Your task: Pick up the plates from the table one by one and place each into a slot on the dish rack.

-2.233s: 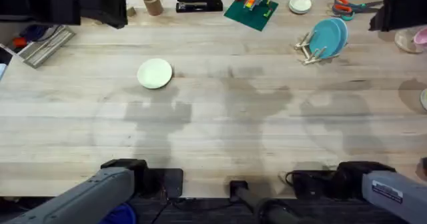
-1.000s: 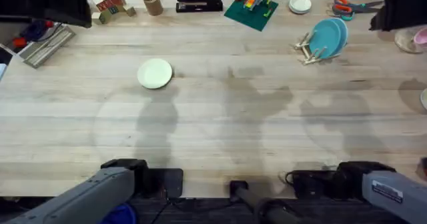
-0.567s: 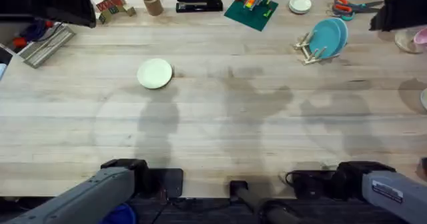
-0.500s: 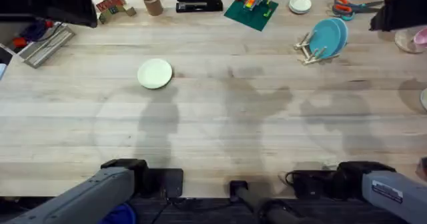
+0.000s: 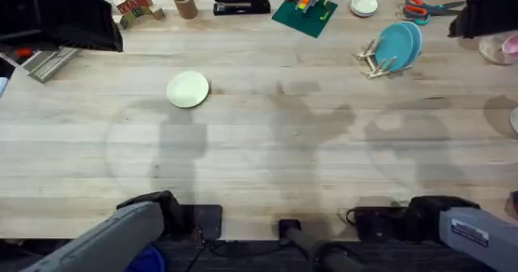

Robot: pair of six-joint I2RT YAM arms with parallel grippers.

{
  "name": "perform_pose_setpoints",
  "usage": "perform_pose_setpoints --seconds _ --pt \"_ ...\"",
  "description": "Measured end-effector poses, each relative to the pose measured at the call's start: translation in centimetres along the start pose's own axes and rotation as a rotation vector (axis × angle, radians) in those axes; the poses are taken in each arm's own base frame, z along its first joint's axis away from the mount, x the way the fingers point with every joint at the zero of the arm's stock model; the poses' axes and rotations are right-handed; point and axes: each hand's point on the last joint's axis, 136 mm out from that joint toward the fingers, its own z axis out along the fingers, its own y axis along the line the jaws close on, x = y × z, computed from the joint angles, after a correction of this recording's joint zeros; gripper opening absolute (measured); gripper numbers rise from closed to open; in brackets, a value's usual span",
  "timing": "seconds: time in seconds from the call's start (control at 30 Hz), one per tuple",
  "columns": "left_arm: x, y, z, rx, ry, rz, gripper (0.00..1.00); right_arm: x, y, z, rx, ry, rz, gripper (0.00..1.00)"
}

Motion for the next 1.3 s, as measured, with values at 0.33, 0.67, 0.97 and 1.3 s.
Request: perform_pose_setpoints --seconds 0.33,0.67,0.97,1.3 --pt "0.1 1.3 4.1 0.195 0.092 -0.119 0.041 0.0 0.0 0.0 0.0 0.0 0.0 0.995" --pt "-1.2 0.7 8.6 0.412 0.185 -0.106 0.042 0.0 0.0 0.0 0.0 0.0 0.0 0.995" --pt "-1.6 -0.2 9.5 0.538 0.201 -0.069 0.043 0.1 0.0 0.0 0.0 0.003 0.0 0.995" --pt "-1.6 2.5 8.7 0.533 0.148 -0.123 0.094 0.1 0.0 0.0 0.0 0.003 0.0 0.994"
